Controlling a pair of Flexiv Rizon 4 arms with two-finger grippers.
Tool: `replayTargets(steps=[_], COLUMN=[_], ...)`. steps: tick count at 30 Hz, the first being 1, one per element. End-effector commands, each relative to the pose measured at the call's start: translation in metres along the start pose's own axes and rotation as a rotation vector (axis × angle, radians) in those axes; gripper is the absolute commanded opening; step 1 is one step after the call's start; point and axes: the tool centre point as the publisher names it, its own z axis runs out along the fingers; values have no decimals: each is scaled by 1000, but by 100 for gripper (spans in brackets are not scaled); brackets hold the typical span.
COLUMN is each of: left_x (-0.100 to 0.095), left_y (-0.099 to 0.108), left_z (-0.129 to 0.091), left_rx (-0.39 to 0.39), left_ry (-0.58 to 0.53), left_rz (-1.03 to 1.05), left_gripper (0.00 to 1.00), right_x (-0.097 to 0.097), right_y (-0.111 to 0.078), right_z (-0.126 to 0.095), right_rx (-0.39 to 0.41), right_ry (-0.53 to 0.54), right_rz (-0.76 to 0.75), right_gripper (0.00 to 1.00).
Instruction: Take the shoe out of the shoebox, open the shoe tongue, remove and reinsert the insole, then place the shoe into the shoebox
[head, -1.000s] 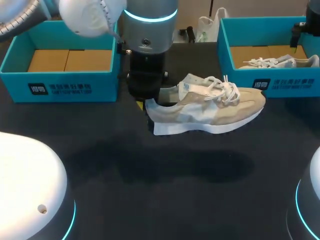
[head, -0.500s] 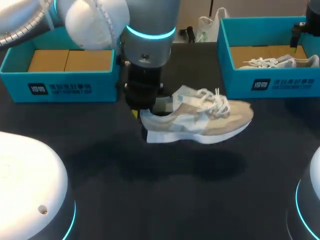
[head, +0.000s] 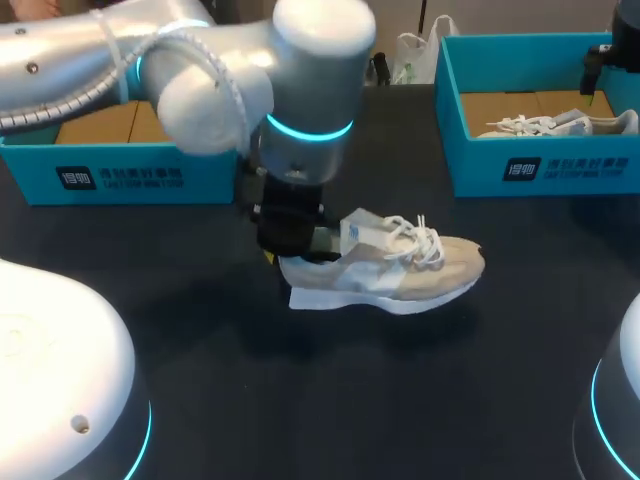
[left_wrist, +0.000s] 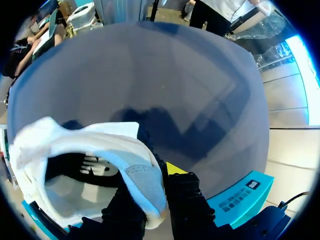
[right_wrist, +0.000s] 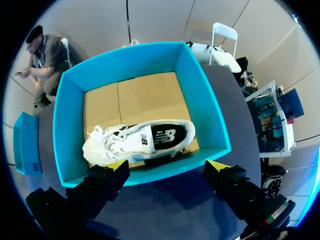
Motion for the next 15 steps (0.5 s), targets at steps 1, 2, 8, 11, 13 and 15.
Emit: replayTargets(steps=[1, 2, 8, 11, 13, 15], left_x=[-4, -5, -7, -8, -9, -10], left_y=[-1, -1, 1, 1, 1, 2], left_z=[27, 30, 57, 66, 69, 72], left_rx=[-27, -30, -63, -71, -69, -69], left_ry=[25, 29, 65, 76, 77, 79], left_rz=[-10, -4, -18, -28, -37, -50], left_gripper=[0, 0, 0, 0, 0, 0], right_x=[0, 0, 0, 0, 0, 0], right_y=[0, 0, 0, 0, 0, 0], right_z=[0, 0, 0, 0, 0, 0], right_rx=[-1, -1, -1, -1, -1, -1], right_ry=[0, 0, 0, 0, 0, 0], right_rz=[1, 1, 1, 1, 1, 1], right_gripper=[100, 100, 100, 100, 100, 100])
